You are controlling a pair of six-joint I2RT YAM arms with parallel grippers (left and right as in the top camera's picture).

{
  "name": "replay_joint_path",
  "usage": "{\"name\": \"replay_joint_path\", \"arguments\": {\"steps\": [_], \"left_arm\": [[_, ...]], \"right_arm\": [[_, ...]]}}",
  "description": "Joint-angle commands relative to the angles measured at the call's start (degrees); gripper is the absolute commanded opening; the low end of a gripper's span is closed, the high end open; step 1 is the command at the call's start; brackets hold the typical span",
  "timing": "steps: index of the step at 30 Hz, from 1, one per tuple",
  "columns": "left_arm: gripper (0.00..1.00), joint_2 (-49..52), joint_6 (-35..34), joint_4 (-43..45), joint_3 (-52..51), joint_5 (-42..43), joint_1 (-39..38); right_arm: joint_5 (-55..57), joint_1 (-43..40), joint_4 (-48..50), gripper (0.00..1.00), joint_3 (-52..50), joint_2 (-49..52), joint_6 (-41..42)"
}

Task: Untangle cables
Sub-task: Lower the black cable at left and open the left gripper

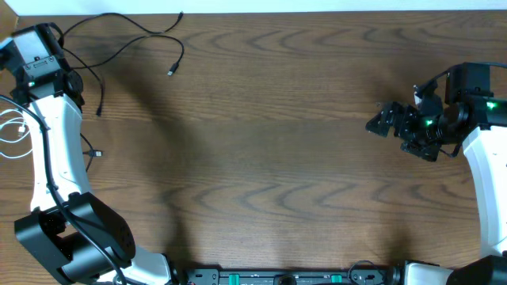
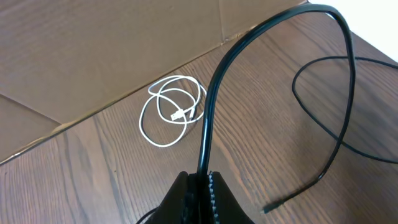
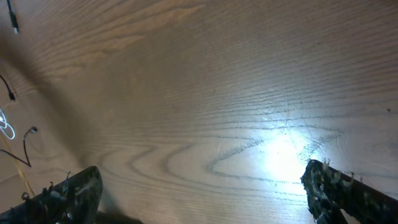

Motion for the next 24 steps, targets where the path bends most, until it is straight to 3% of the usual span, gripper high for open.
{"name": "replay_joint_path", "arguments": {"steps": [1, 10, 18, 24], "left_arm": [[0.08, 1.18, -0.13, 0.09, -1.70, -1.20, 0.37], [0.07, 5.99, -1.86, -5.35, -2.05, -0.66, 0.35], [0.08, 10.01, -1.88, -7.98, -2.05, 12.22, 0.37], [0.08, 14.10, -4.83, -8.94, -2.05, 12.24, 1.07]], "right_arm": [[-0.17, 0.31, 0.07, 0.99, 0.24, 0.04, 0.15], [-0.20, 0.31, 0.09, 0.99, 0.24, 0.04, 0.15], [-0.20, 0.31, 0.07, 0.99, 0.24, 0.04, 0.15], [-0.17, 0.31, -0.37, 0.99, 0.24, 0.04, 0.15]]}}
